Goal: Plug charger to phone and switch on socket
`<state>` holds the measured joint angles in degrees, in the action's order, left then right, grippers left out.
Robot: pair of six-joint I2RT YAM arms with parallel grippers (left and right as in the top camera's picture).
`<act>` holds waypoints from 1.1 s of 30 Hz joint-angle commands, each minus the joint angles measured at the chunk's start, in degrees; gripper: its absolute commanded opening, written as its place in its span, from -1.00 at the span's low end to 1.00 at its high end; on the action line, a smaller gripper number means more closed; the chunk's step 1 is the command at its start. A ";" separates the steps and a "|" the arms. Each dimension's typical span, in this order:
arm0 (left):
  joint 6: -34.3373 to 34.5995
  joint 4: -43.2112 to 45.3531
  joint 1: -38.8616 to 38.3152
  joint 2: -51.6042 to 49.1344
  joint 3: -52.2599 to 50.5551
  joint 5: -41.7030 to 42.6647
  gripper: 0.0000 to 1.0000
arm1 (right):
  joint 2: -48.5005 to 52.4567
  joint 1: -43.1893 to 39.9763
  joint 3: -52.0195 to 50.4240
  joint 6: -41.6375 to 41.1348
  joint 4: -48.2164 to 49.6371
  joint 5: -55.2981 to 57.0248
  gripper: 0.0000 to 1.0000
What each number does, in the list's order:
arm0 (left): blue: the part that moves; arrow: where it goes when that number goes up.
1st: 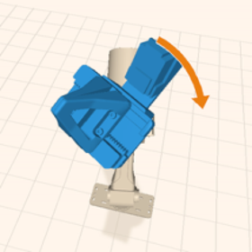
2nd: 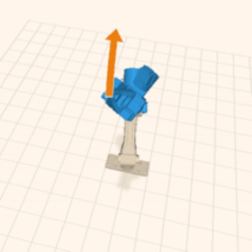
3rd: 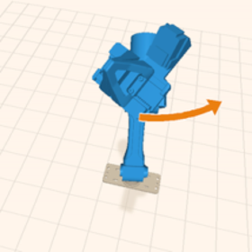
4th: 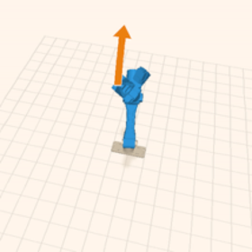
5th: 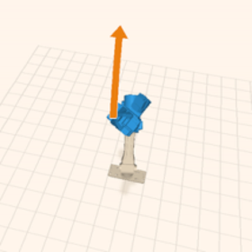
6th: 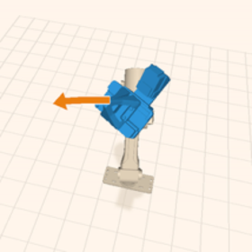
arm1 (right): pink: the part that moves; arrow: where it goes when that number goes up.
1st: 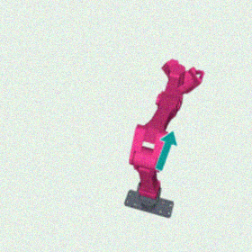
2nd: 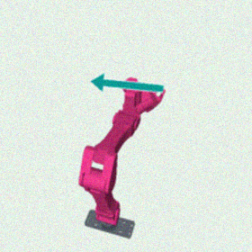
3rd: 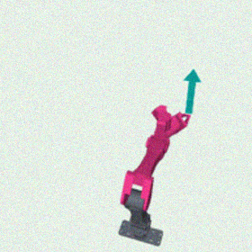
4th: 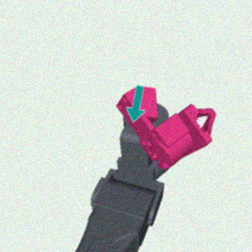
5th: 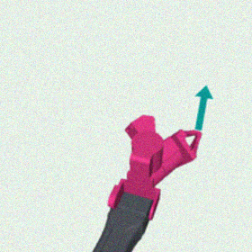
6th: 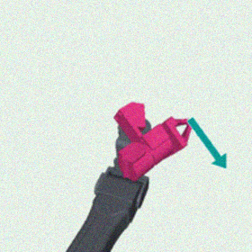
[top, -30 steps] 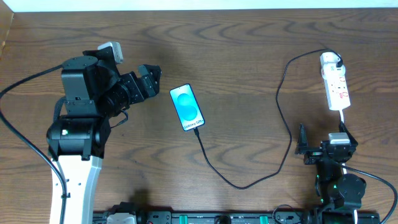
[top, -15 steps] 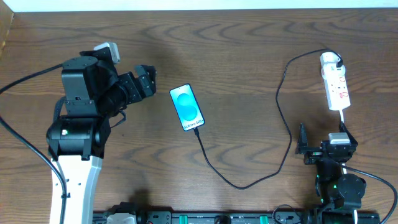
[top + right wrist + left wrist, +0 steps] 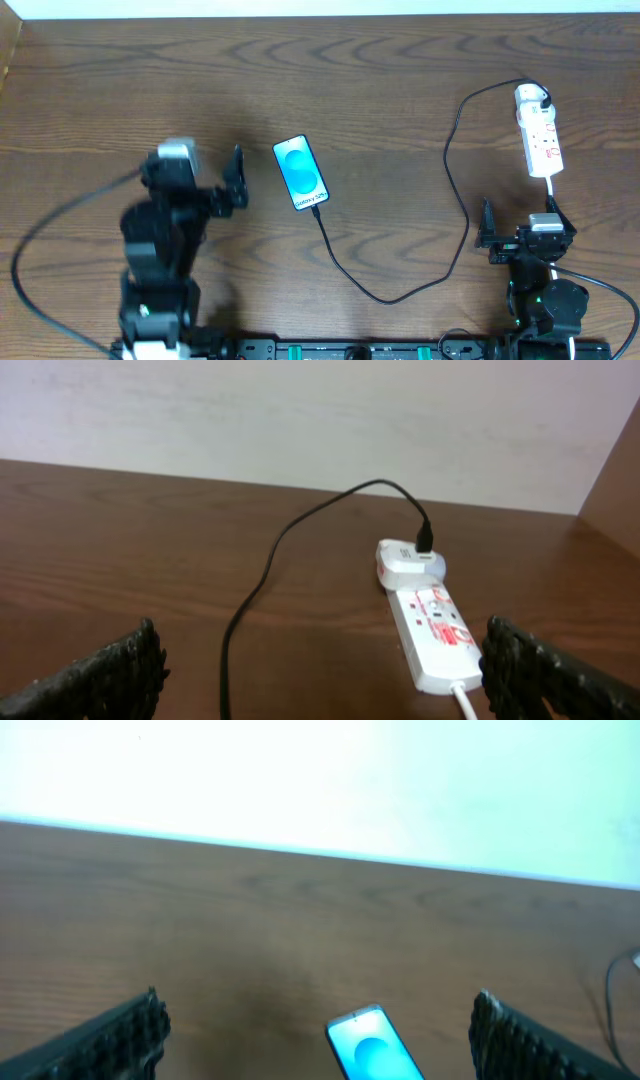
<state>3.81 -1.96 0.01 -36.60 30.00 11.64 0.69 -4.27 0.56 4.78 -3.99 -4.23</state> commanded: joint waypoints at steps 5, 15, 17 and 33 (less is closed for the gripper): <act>-6.16 7.48 0.35 17.77 -19.30 -2.51 0.94 | -0.37 -0.24 -0.24 -0.66 -0.07 0.28 0.99; -11.32 3.72 0.35 32.54 -29.77 -3.78 0.95 | -0.37 -0.24 -0.24 -0.66 -0.07 0.28 0.99; -11.32 0.22 0.35 33.66 -29.77 -3.80 0.94 | -0.37 -0.24 -0.24 -0.66 -0.07 0.28 0.99; -11.28 -1.42 0.31 36.52 -29.77 -3.56 0.95 | -0.37 -0.24 -0.24 -0.66 -0.09 0.28 0.99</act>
<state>-6.46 -0.80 0.01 -0.62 0.75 7.33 0.64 -4.27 0.56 4.78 -3.99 -4.21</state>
